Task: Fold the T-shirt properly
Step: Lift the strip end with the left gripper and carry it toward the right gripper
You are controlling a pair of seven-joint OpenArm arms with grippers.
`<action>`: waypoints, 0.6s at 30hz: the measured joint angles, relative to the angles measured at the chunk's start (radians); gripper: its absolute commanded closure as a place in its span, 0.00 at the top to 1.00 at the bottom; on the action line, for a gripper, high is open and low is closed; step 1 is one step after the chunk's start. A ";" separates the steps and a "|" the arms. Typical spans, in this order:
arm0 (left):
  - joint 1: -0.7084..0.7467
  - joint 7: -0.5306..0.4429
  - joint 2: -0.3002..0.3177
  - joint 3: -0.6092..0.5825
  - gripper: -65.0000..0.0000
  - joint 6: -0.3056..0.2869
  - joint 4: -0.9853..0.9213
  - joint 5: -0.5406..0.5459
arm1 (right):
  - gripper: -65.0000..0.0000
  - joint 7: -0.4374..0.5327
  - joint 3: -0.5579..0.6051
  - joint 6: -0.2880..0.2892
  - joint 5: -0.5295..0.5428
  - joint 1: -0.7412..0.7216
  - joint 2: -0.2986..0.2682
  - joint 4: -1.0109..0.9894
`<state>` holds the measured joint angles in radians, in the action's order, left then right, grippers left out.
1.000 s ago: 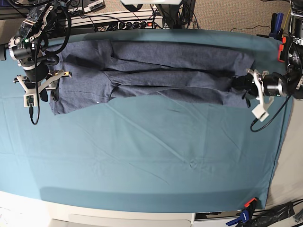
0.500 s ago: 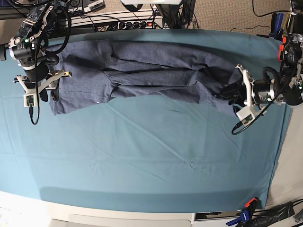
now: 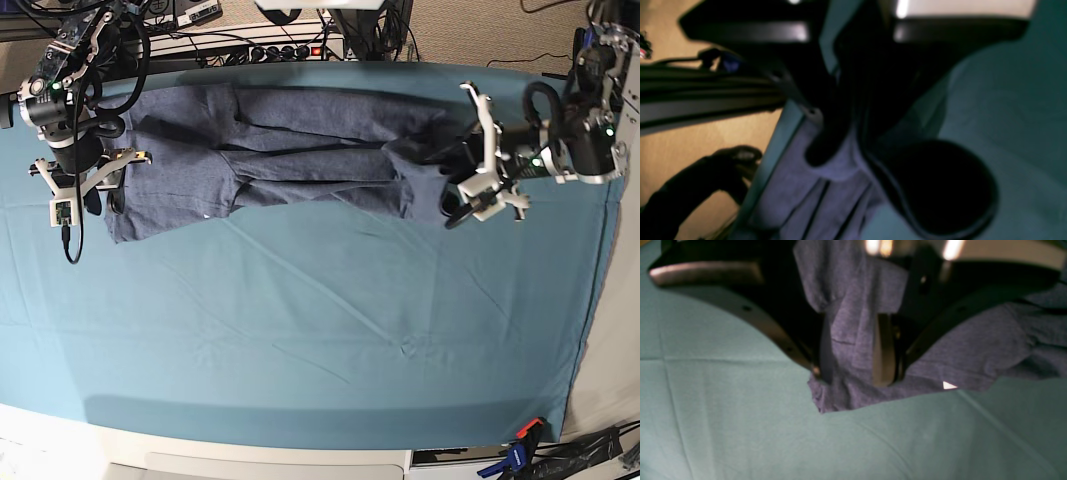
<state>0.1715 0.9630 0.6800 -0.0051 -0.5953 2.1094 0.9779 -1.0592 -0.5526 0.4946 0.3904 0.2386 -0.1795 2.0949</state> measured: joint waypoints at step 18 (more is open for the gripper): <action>-0.005 -0.093 -0.200 -0.181 0.00 0.003 0.000 -0.204 | 0.33 -0.003 0.000 0.000 0.002 0.000 0.000 0.000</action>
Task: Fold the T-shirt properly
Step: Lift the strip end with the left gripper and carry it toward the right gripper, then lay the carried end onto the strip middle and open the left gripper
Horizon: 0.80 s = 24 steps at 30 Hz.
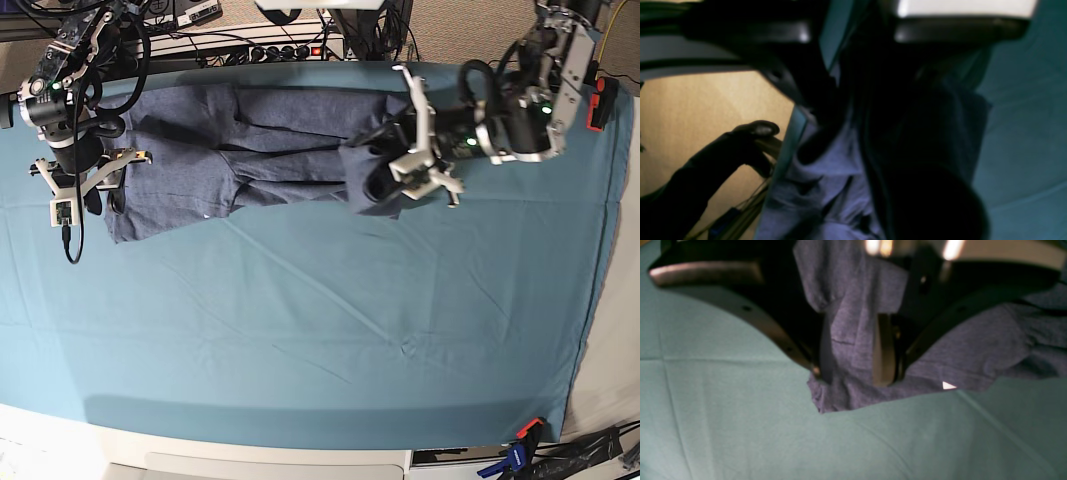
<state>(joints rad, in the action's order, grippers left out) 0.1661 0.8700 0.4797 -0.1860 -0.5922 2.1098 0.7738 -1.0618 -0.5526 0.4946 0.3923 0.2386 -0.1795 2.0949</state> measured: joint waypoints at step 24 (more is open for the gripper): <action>-0.094 -0.056 -0.174 -0.128 0.00 0.019 -0.151 -0.116 | 0.33 0.000 0.000 0.000 0.000 0.000 0.000 0.000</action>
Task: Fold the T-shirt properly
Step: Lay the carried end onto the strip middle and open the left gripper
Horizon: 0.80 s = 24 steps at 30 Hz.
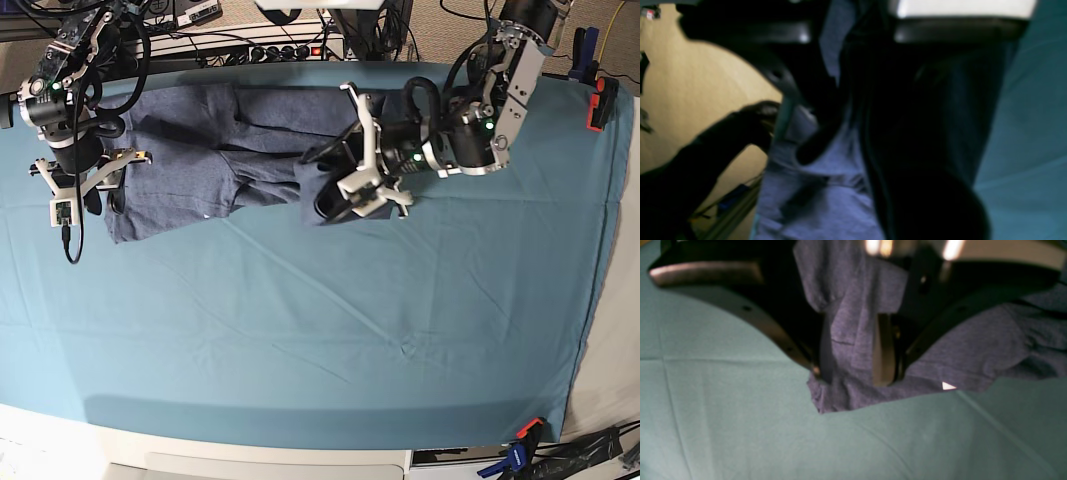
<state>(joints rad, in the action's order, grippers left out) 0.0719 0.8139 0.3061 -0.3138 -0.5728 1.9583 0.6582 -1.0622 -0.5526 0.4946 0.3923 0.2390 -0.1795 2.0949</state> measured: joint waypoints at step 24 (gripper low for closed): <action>0.000 0.000 -0.040 -0.058 0.15 -0.054 -0.014 -0.034 | 0.33 -0.003 0.000 0.000 0.000 0.000 0.000 0.000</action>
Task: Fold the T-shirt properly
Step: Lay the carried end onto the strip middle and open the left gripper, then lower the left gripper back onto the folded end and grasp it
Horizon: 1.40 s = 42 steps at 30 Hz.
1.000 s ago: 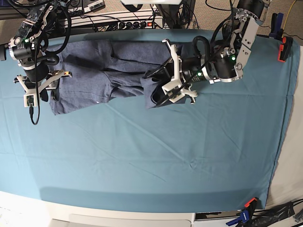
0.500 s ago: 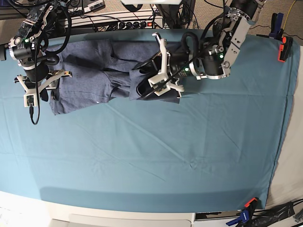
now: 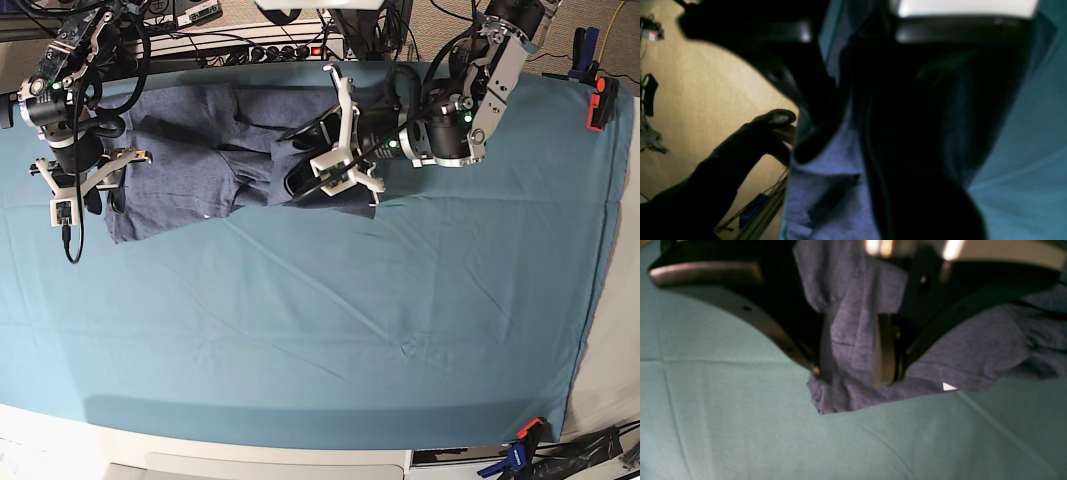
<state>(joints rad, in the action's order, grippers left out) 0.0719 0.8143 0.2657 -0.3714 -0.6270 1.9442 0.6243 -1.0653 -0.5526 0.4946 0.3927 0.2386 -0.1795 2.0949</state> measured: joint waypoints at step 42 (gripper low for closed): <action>-0.072 0.029 -0.027 0.167 0.00 0.186 0.000 -0.132 | 0.33 0.000 0.000 0.000 0.000 0.000 0.000 0.000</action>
<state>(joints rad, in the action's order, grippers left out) 0.0002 0.8433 0.2390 -0.2043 -0.4412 1.9442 0.4919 -1.0657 -0.5526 0.4946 0.3923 0.2386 -0.1795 2.0949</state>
